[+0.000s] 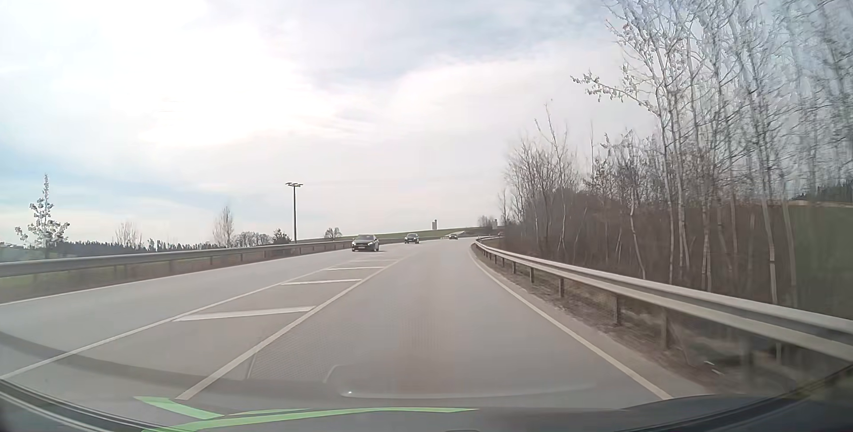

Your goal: Follow the waypoints while adhering to traffic rules and regulations

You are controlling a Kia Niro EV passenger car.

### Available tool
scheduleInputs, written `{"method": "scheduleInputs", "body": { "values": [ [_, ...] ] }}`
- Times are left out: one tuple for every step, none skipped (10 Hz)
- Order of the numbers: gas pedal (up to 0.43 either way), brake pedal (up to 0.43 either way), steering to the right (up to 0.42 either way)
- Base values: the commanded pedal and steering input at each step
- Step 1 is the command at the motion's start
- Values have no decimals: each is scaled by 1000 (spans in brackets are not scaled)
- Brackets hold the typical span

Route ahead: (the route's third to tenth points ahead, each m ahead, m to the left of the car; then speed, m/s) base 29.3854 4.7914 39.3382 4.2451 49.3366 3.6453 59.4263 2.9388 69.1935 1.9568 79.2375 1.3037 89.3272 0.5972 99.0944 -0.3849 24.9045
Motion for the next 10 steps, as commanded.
{"method": "scheduleInputs", "body": {
  "values": [
    [240,0,10],
    [240,0,10],
    [240,0,10],
    [240,0,10],
    [240,0,10],
    [240,0,10],
    [240,0,10],
    [240,0,10],
    [240,0,10],
    [240,0,10]
  ]
}}
